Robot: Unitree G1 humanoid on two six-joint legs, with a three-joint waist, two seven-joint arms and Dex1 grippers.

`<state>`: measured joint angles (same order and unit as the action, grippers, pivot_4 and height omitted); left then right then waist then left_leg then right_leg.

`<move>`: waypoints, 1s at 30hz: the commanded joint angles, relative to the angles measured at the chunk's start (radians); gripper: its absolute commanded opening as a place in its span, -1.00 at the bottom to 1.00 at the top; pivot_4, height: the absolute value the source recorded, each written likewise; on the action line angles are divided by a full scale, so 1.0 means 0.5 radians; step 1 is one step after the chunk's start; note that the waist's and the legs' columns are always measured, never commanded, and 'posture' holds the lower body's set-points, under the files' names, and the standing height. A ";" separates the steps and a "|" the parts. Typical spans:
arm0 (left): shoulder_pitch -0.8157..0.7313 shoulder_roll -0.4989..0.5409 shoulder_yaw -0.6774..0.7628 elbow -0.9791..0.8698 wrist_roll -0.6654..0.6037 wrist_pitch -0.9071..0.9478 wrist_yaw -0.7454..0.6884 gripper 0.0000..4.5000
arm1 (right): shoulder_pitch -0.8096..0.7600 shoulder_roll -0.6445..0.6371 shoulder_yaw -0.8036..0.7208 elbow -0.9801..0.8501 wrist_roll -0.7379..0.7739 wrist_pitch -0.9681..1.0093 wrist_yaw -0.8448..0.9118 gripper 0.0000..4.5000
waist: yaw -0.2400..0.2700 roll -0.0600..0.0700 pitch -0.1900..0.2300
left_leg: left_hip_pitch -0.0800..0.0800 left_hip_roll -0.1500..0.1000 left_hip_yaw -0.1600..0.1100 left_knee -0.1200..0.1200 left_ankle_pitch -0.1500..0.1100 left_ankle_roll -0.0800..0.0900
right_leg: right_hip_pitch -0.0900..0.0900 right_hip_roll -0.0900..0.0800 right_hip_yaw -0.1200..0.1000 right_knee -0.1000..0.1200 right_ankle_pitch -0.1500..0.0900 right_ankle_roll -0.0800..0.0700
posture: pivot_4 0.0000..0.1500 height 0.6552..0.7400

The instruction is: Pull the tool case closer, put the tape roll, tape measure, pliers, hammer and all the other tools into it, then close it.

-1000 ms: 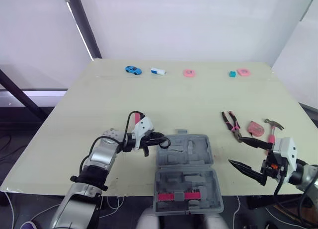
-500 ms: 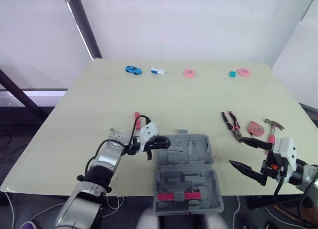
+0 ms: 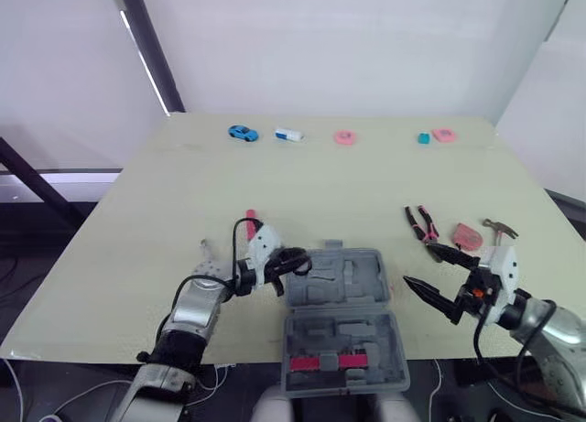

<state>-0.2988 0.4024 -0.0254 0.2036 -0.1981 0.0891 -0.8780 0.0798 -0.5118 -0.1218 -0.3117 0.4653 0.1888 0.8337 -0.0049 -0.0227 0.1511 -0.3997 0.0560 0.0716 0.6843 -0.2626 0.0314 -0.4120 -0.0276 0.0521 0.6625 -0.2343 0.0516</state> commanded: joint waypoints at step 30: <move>1.332 0.163 0.854 -0.721 -0.632 0.059 0.030 0.98 | 0.430 -0.208 -0.641 0.595 0.003 -0.338 0.099 1.00 | -0.017 -0.001 0.000 | 0.003 0.003 0.002 -0.007 -0.003 0.001 | -0.008 -0.015 0.003 -0.006 -0.010 -0.001 | 1.00 1.00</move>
<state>0.3751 0.4679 0.4013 -0.0895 -0.4856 0.1101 -0.8623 0.3181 -0.6094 -0.4132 0.0113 0.4414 0.0034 0.9018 -0.0135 -0.0230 0.1512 -0.3986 0.0577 0.0725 0.6809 -0.2640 0.0320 -0.4161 -0.0350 0.0535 0.6593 -0.2378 0.0488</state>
